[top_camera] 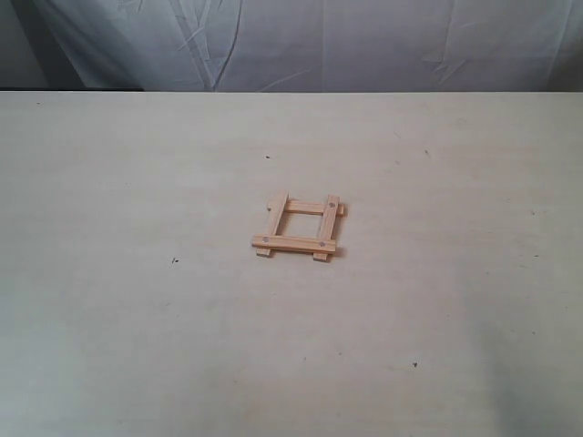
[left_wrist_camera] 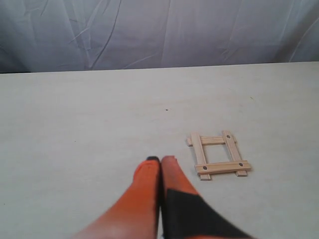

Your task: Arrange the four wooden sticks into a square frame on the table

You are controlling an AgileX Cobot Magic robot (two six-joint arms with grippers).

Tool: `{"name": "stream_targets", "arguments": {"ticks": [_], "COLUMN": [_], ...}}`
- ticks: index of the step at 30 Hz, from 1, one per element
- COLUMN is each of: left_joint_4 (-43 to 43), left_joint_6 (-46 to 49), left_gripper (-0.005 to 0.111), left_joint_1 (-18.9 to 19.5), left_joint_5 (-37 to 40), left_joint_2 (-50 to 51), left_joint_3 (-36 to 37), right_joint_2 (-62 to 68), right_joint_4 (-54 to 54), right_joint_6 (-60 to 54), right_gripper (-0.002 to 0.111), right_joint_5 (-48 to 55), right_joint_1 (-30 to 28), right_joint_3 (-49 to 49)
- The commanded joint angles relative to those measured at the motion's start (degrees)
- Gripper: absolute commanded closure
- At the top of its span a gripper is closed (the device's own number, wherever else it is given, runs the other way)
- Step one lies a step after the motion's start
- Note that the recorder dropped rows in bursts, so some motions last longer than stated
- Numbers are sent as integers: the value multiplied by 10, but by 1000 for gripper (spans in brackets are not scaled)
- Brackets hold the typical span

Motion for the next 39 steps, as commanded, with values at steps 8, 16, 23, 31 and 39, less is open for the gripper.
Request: {"name": "stream_targets", "arguments": {"ticks": [8, 16, 23, 31, 39], "left_joint_4": [0, 0, 0, 0, 0], "left_joint_6": [0, 0, 0, 0, 0], "left_gripper": [107, 107, 107, 107, 107], "left_joint_1": [2, 2, 2, 2, 2], "left_joint_5": [-5, -5, -5, -5, -5], "left_joint_2": [-3, -3, -3, -3, -3], "left_joint_3": [3, 3, 3, 3, 3], "right_joint_2": [-52, -52, -52, -52, -52], "right_joint_4": [-5, 5, 5, 8, 8], "right_joint_6": [19, 20, 20, 20, 20], "right_gripper": [108, 108, 108, 108, 108], "right_joint_5": [-4, -28, -27, -27, -27], "right_joint_1": [-4, -4, -34, -58, -58], "right_joint_3": [135, 167, 167, 167, 167]}}
